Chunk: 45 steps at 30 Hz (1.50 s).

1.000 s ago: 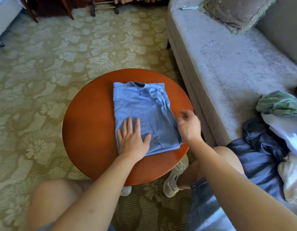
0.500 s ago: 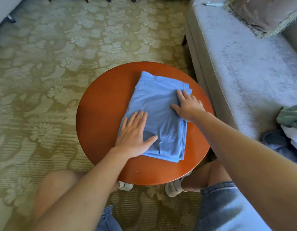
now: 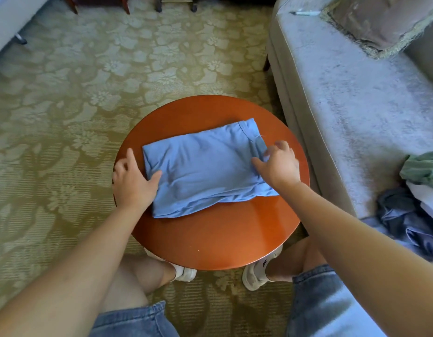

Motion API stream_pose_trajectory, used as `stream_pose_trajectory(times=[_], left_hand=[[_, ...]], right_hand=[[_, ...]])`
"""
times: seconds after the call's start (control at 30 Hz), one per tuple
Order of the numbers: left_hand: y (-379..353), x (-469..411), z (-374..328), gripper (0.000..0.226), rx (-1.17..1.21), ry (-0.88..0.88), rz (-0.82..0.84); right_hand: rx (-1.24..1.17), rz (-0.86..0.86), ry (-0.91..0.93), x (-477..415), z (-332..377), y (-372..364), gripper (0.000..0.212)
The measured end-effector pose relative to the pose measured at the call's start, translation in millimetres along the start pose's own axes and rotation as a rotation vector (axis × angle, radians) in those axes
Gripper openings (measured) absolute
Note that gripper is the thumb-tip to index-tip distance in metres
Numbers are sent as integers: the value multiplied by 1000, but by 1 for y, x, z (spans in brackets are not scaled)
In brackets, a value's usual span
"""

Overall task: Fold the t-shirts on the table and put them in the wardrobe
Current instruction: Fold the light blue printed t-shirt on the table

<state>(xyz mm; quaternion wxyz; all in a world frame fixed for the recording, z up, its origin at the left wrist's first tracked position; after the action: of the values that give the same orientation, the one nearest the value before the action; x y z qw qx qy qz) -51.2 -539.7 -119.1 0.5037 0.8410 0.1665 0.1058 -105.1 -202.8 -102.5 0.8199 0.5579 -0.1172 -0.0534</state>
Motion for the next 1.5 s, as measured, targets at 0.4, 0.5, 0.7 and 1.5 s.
stream_pose_trajectory(times=[0.4, 0.5, 0.7, 1.5], left_hand=[[-6, 13, -23, 94, 326, 350, 149], [-9, 14, -27, 83, 262, 268, 170], [-16, 19, -27, 71, 394, 190, 123], [61, 49, -116, 35, 565, -207, 129]], right_hand=[[-538, 355, -354, -15, 6, -6, 85], [-552, 365, -288, -17, 9, -6, 92], [-558, 394, -198, -12, 25, -10, 102], [-636, 18, -3, 102, -36, 86, 44]])
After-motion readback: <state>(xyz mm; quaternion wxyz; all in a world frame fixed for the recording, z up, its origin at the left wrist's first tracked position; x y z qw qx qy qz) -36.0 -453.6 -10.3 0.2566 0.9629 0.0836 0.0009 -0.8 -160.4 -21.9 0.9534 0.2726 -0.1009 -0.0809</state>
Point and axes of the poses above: each hand's wrist, its own x-axis away from the middle knuckle, its own y-axis out of the back of the hand, z = x × y, the point moved 5 cm from there along -x, towards the middle knuckle, and after that the axes turned 5 degrees about -y, right-handed, at the moved point
